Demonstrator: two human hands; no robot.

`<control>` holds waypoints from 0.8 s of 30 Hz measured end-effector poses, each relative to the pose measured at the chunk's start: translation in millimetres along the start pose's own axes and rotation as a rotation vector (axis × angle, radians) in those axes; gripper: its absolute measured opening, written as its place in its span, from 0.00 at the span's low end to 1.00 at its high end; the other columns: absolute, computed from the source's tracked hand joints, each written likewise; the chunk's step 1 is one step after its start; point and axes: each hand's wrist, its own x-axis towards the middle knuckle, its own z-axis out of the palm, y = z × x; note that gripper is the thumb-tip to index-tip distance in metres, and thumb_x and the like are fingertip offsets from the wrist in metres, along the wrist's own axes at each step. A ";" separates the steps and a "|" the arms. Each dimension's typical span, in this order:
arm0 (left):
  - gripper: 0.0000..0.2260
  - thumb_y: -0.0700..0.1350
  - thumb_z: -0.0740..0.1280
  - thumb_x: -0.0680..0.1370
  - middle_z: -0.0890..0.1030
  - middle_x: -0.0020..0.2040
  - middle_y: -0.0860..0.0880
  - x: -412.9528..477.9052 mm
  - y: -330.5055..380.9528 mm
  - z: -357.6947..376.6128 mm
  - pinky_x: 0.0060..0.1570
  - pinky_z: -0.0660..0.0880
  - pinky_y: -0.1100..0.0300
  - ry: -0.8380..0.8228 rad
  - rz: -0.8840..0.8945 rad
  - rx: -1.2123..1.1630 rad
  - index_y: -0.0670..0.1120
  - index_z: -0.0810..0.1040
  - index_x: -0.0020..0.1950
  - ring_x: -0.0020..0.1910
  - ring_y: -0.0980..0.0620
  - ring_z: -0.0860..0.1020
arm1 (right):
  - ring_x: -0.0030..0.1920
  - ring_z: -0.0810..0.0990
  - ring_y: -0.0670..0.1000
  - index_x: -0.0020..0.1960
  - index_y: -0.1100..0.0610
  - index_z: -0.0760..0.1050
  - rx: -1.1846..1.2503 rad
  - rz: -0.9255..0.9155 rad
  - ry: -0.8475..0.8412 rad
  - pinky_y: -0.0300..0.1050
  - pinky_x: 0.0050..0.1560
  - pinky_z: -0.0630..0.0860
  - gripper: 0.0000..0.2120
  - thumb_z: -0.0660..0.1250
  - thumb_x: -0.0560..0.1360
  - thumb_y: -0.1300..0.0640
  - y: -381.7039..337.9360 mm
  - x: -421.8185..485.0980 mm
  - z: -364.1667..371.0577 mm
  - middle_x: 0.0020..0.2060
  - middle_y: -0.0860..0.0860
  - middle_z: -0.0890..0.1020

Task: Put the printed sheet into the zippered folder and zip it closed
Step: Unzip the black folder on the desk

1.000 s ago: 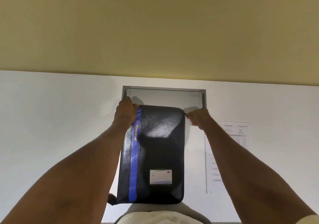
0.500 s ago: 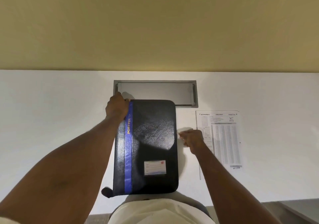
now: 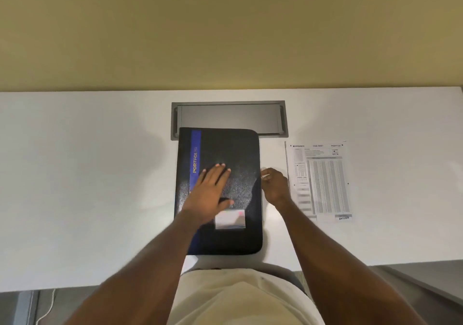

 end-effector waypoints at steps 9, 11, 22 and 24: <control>0.54 0.72 0.66 0.72 0.36 0.84 0.46 -71.2 41.0 57.8 0.79 0.39 0.35 -0.204 0.053 0.133 0.49 0.38 0.84 0.82 0.45 0.33 | 0.49 0.84 0.59 0.43 0.49 0.76 -0.232 -0.071 0.082 0.50 0.53 0.80 0.13 0.58 0.81 0.63 -4.6 -0.7 1.1 0.49 0.54 0.85; 0.55 0.69 0.70 0.72 0.35 0.84 0.46 -75.4 46.0 60.7 0.78 0.39 0.33 -0.212 0.020 0.158 0.49 0.37 0.83 0.81 0.43 0.33 | 0.48 0.85 0.58 0.45 0.50 0.79 -0.283 -0.101 0.110 0.51 0.54 0.82 0.12 0.61 0.81 0.62 -3.6 2.2 0.8 0.48 0.53 0.85; 0.55 0.70 0.67 0.74 0.33 0.83 0.43 -73.6 44.1 68.5 0.76 0.42 0.29 -0.258 -0.002 0.290 0.47 0.36 0.83 0.81 0.39 0.32 | 0.51 0.85 0.58 0.53 0.52 0.83 -0.274 -0.132 0.166 0.49 0.53 0.80 0.11 0.62 0.81 0.60 16.4 -10.3 12.4 0.51 0.53 0.86; 0.54 0.71 0.66 0.74 0.34 0.83 0.43 -75.4 41.4 69.5 0.76 0.41 0.29 -0.254 0.012 0.290 0.47 0.37 0.83 0.81 0.39 0.32 | 0.52 0.84 0.58 0.54 0.52 0.83 -0.251 -0.127 0.170 0.48 0.53 0.78 0.10 0.62 0.81 0.58 24.8 -18.9 14.1 0.52 0.52 0.86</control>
